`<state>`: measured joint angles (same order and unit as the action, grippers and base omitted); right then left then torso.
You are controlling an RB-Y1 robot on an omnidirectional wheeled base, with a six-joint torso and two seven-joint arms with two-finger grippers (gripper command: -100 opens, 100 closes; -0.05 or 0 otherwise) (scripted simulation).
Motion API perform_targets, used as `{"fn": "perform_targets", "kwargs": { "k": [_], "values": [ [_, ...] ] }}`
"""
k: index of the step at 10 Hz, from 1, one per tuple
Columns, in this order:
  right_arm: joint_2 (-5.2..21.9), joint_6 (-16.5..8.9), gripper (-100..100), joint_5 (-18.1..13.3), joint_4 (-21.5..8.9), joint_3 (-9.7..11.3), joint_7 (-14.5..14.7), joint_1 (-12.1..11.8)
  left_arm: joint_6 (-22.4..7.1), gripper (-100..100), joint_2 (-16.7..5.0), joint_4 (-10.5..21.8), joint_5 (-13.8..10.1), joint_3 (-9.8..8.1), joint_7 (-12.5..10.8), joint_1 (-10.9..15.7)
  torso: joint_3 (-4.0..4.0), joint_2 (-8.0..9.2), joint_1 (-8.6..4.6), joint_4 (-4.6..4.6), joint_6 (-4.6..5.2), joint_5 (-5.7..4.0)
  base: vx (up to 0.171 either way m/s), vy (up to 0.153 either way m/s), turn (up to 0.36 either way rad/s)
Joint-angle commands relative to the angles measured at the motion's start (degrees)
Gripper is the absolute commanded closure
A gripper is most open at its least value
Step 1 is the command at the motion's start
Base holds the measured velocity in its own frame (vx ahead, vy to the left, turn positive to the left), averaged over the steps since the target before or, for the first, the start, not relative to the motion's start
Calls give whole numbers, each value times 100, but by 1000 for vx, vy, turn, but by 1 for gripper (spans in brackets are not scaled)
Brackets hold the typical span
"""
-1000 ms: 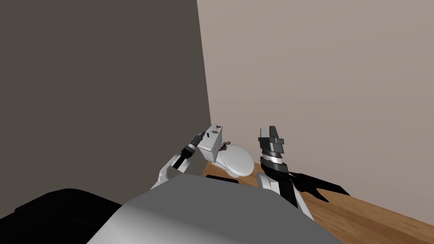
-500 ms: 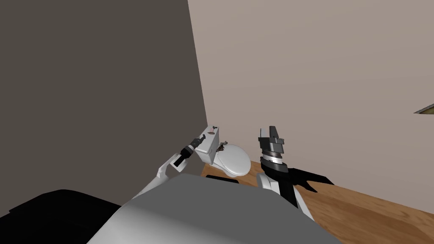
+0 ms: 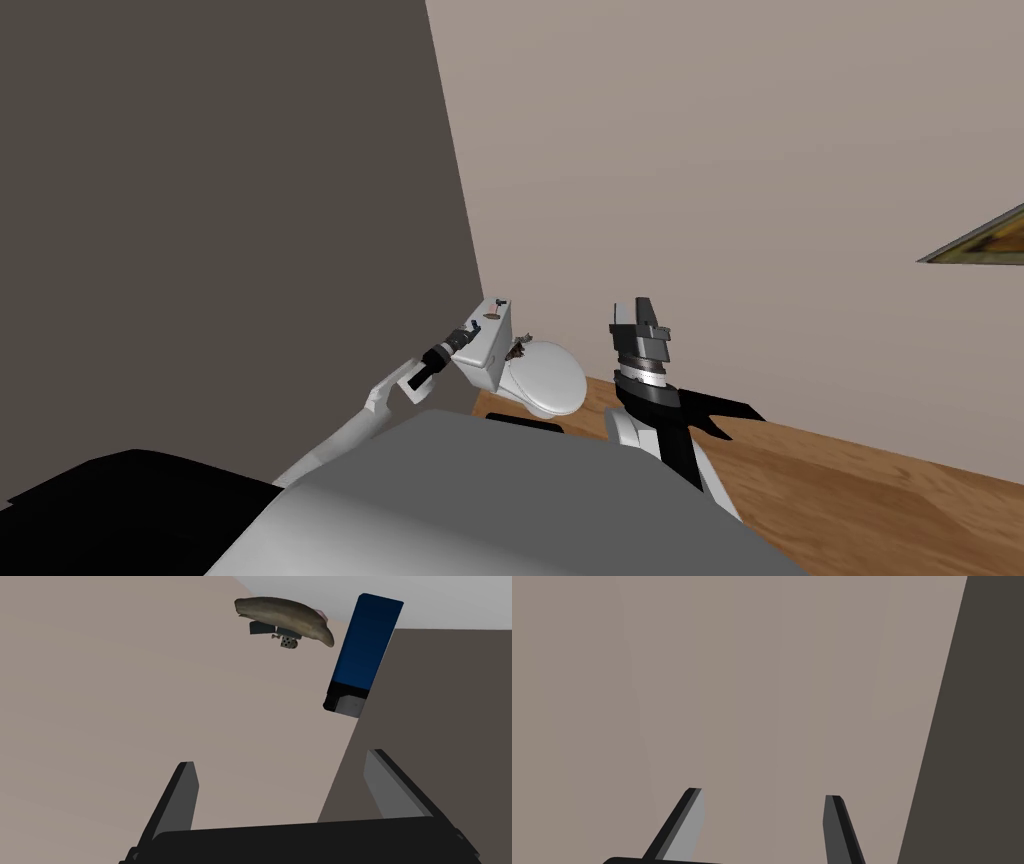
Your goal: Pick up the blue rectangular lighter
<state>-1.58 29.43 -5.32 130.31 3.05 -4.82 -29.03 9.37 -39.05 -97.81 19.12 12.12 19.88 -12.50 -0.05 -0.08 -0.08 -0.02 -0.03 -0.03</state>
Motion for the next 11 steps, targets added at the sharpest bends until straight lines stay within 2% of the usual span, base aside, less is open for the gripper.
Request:
{"fn": "perform_targets", "kwargs": {
  "k": [1,2,8,9,10,11],
  "values": [
    [0,0,0,0,0,0,0,0,-66,-100,-171,272,143,81,85,115,0,0,0,0,0,0,29,-17,-120],
    [0,0,0,0,0,0,0,0,-66,-100,-171,272,143,81,85,115,-1,-1,0,0,-1,0,21,-7,-32],
    [0,0,0,0,0,0,0,0,-260,-100,-760,939,545,282,292,352,0,1,1,0,-2,0,23,-13,-82],
    [0,0,0,0,0,0,0,0,-250,-100,-683,878,501,279,268,357,0,0,0,0,-1,0,12,-5,-21],
    [0,0,0,0,0,-1,0,0,-259,0,-699,889,507,282,270,362,3,5,2,1,-4,1,0,0,0],
    [0,0,0,0,0,0,0,0,-166,-100,-560,1174,499,311,312,648,5,9,3,2,-3,1,-61,31,-87]
  ]
}}
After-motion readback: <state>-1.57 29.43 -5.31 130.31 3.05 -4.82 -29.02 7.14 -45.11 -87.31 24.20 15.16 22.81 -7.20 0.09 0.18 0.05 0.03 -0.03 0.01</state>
